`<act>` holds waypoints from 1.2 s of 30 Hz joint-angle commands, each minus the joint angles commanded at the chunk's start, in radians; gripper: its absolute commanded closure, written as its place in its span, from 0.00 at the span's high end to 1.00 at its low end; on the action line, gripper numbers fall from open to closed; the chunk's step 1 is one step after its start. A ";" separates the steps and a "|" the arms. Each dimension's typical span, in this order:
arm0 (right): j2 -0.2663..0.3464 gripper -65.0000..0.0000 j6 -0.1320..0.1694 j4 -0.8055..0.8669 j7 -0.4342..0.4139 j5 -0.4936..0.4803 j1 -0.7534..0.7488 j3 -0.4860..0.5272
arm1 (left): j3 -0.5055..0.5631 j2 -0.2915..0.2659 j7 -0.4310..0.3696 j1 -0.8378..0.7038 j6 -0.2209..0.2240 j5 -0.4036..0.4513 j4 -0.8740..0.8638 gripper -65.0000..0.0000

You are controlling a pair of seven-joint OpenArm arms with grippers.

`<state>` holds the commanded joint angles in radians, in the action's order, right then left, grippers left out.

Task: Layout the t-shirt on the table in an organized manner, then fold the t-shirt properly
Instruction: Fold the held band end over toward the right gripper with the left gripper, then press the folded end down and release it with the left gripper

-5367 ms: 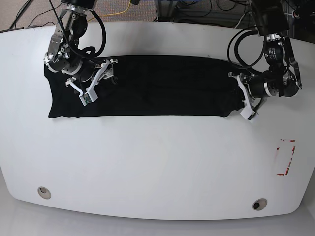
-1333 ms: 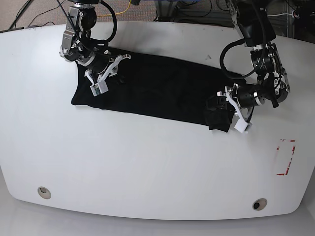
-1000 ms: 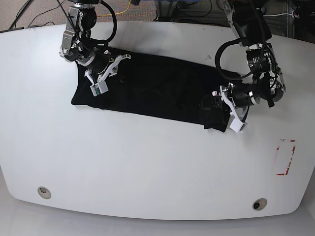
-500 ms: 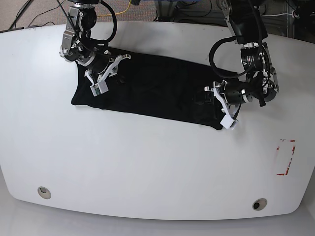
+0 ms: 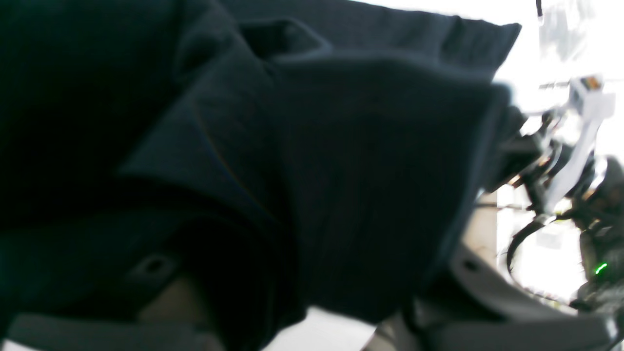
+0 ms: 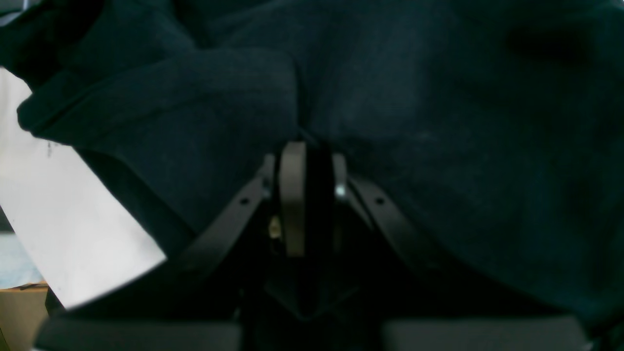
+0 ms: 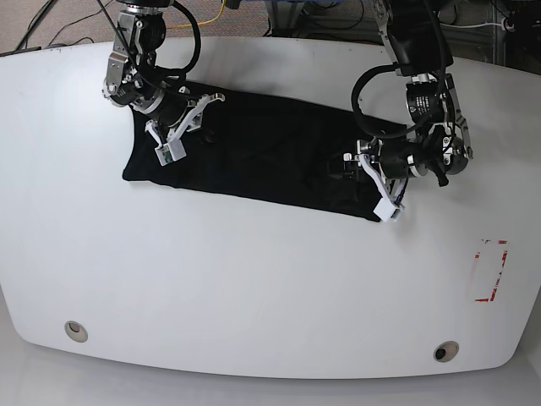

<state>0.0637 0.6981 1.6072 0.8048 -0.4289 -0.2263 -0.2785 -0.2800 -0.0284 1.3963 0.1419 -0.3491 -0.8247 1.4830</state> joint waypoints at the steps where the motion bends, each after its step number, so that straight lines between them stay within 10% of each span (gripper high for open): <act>1: 0.000 0.10 0.000 0.000 0.000 0.000 0.000 0.000 | 0.008 0.000 0.000 0.000 0.014 0.000 0.000 0.34; 13: 0.000 0.10 0.000 -0.003 0.000 0.000 0.012 0.002 | 0.169 -0.014 0.000 0.037 0.086 -0.037 0.000 0.36; 27: 0.000 0.10 0.000 -0.003 0.000 0.000 0.014 0.002 | 0.367 -0.021 0.000 0.092 0.316 0.015 0.133 0.36; 36: -0.002 0.10 0.000 -0.003 0.000 0.000 0.014 0.002 | 0.474 0.017 0.000 0.098 0.338 0.084 0.244 0.36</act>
<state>0.0621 0.6981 1.6042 0.8048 -0.4289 -0.2125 -0.2770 0.1941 -0.0115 1.3963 0.2401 -0.0115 -0.7403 1.7269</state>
